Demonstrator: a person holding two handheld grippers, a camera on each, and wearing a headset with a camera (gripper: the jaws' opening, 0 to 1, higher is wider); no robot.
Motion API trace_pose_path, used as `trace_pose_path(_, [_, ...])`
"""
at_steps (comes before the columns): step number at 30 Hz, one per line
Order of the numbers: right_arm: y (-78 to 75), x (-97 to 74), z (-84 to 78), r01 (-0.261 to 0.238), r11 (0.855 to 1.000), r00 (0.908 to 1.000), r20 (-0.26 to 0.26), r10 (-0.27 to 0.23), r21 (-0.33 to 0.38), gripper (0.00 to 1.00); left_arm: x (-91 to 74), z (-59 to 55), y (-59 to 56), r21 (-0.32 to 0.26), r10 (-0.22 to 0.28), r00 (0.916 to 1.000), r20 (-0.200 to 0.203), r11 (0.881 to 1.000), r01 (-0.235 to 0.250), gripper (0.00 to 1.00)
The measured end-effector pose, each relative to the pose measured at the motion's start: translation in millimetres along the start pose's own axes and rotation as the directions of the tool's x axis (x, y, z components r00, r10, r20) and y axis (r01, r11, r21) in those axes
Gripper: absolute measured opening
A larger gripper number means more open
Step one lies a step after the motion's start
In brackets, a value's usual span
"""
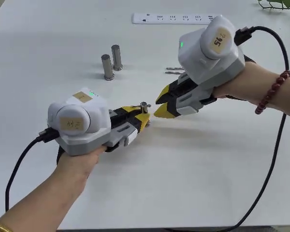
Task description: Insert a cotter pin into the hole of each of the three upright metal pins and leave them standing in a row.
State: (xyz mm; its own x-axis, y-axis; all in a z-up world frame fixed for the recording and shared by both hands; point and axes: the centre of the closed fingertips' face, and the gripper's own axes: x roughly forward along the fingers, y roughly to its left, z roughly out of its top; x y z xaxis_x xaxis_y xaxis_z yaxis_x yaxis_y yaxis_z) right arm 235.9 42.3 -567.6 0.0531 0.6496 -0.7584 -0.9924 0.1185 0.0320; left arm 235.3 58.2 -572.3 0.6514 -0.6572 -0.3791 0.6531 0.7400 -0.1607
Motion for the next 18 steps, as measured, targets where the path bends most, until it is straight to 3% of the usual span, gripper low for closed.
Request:
trace_pose_path(8, [-6.1,-4.8,-1.7,0.029,0.999,0.9993,0.020,-0.030,0.046,0.12,0.2,-0.3,-1.5,0.050,-0.001,1.0000,-0.003,0.999,0.001,0.07])
trace_pose_path(18, [-4.8,-8.3,-1.1,0.036,0.995,0.9984,0.040,-0.040,0.098,0.19,-3.6,4.6,8.0,0.072,0.020,0.9998,0.006,0.997,-0.021,0.07])
